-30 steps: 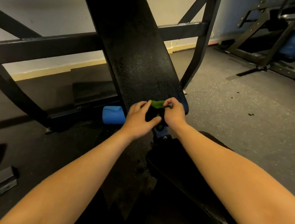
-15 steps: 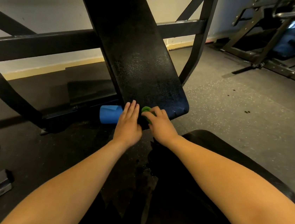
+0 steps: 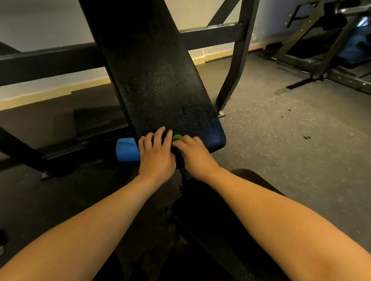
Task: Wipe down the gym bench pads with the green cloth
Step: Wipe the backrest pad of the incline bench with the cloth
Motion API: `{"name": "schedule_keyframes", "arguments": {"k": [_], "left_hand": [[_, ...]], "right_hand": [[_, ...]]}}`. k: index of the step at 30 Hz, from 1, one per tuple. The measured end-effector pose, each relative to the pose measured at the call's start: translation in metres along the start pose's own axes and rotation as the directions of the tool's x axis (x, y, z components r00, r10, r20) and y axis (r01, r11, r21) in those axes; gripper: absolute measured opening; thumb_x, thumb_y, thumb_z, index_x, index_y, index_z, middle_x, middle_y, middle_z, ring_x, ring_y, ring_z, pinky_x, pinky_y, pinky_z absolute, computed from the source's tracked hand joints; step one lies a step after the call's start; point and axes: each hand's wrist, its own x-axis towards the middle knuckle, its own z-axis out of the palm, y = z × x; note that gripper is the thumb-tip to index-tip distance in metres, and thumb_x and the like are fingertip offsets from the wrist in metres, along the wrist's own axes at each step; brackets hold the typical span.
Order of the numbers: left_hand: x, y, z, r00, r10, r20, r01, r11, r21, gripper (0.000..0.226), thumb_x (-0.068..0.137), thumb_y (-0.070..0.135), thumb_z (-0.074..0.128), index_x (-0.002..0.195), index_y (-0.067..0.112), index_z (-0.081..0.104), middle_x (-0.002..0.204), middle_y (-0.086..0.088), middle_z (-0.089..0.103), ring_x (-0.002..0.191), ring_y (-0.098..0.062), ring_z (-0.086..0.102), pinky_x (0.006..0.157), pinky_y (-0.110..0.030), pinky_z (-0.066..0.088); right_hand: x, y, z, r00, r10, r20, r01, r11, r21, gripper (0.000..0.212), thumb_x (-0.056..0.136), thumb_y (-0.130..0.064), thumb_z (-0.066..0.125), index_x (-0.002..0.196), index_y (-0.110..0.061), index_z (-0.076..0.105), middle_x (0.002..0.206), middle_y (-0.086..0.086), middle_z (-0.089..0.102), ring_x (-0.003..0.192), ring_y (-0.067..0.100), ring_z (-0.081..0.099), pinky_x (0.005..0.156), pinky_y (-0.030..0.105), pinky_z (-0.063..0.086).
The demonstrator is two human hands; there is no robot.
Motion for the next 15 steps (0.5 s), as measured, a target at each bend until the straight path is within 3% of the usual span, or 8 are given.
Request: {"name": "schedule_keyframes", "arguments": {"k": [1, 3, 7, 9, 12, 13, 15], "left_hand": [[0.002, 0.001, 0.000, 1.000, 0.000, 0.012, 0.000, 1.000, 0.005, 0.064, 0.101, 0.030, 0.044, 0.159, 0.023, 0.018, 0.166, -0.004, 0.010, 0.147, -0.034, 0.012, 0.122, -0.054, 0.007], [0.008, 0.006, 0.001, 0.999, 0.023, 0.049, -0.024, 0.999, 0.035, 0.064, 0.102, 0.033, 0.043, 0.159, 0.026, 0.015, 0.167, -0.001, 0.004, 0.148, -0.031, 0.009, 0.120, -0.057, 0.009], [0.026, 0.022, 0.006, 0.983, 0.096, 0.153, -0.109, 0.991, 0.076, 0.063, 0.104, 0.042, 0.038, 0.159, 0.033, 0.009, 0.167, 0.007, -0.008, 0.149, -0.029, 0.004, 0.117, -0.063, 0.008], [0.036, 0.029, 0.009, 0.975, 0.116, 0.191, -0.132, 0.989, 0.073, 0.064, 0.104, 0.048, 0.035, 0.159, 0.036, 0.006, 0.167, 0.008, -0.012, 0.149, -0.030, 0.002, 0.115, -0.063, 0.007], [0.042, 0.032, 0.020, 0.972, 0.123, 0.199, -0.148, 0.982, 0.115, 0.068, 0.102, 0.055, 0.030, 0.159, 0.037, -0.002, 0.166, 0.007, -0.018, 0.147, -0.031, 0.001, 0.114, -0.063, 0.008], [0.042, 0.032, 0.024, 0.977, 0.123, 0.177, -0.146, 0.981, 0.125, 0.069, 0.102, 0.056, 0.029, 0.159, 0.036, -0.003, 0.166, 0.006, -0.018, 0.147, -0.032, 0.001, 0.114, -0.062, 0.009], [0.041, 0.031, 0.030, 0.983, 0.132, 0.132, -0.149, 0.979, 0.136, 0.070, 0.101, 0.056, 0.029, 0.159, 0.035, -0.004, 0.167, 0.005, -0.017, 0.147, -0.031, 0.003, 0.114, -0.060, 0.011]], "right_hand": [[-0.001, 0.002, 0.001, 0.999, 0.024, -0.029, -0.025, 1.000, -0.008, 0.048, 0.091, -0.002, 0.053, 0.136, -0.016, 0.054, 0.132, 0.010, 0.051, 0.105, 0.032, 0.046, 0.094, 0.037, 0.038], [-0.003, 0.017, -0.001, 0.971, 0.213, -0.108, -0.211, 0.977, 0.033, 0.050, 0.089, 0.001, 0.054, 0.136, -0.019, 0.051, 0.135, 0.008, 0.046, 0.111, 0.032, 0.041, 0.095, 0.036, 0.036], [-0.002, 0.054, -0.009, 0.843, 0.516, -0.152, -0.494, 0.855, 0.160, 0.051, 0.083, 0.011, 0.050, 0.126, -0.017, 0.051, 0.132, 0.009, 0.044, 0.115, 0.034, 0.040, 0.084, 0.029, 0.028], [0.004, 0.066, -0.013, 0.749, 0.642, -0.163, -0.596, 0.761, 0.256, 0.049, 0.083, 0.011, 0.046, 0.124, -0.015, 0.052, 0.131, 0.010, 0.045, 0.117, 0.035, 0.041, 0.081, 0.027, 0.026], [0.017, 0.077, -0.019, 0.606, 0.776, -0.174, -0.676, 0.617, 0.402, 0.047, 0.088, 0.008, 0.044, 0.129, -0.013, 0.054, 0.133, 0.012, 0.047, 0.119, 0.036, 0.042, 0.092, 0.030, 0.033], [0.025, 0.079, -0.022, 0.603, 0.775, -0.190, -0.658, 0.618, 0.431, 0.047, 0.090, 0.007, 0.045, 0.132, -0.012, 0.054, 0.134, 0.013, 0.048, 0.121, 0.036, 0.044, 0.097, 0.031, 0.035], [0.043, 0.078, -0.027, 0.675, 0.698, -0.240, -0.556, 0.694, 0.457, 0.047, 0.094, 0.004, 0.047, 0.138, -0.011, 0.053, 0.134, 0.015, 0.050, 0.124, 0.035, 0.047, 0.104, 0.033, 0.037]]}}
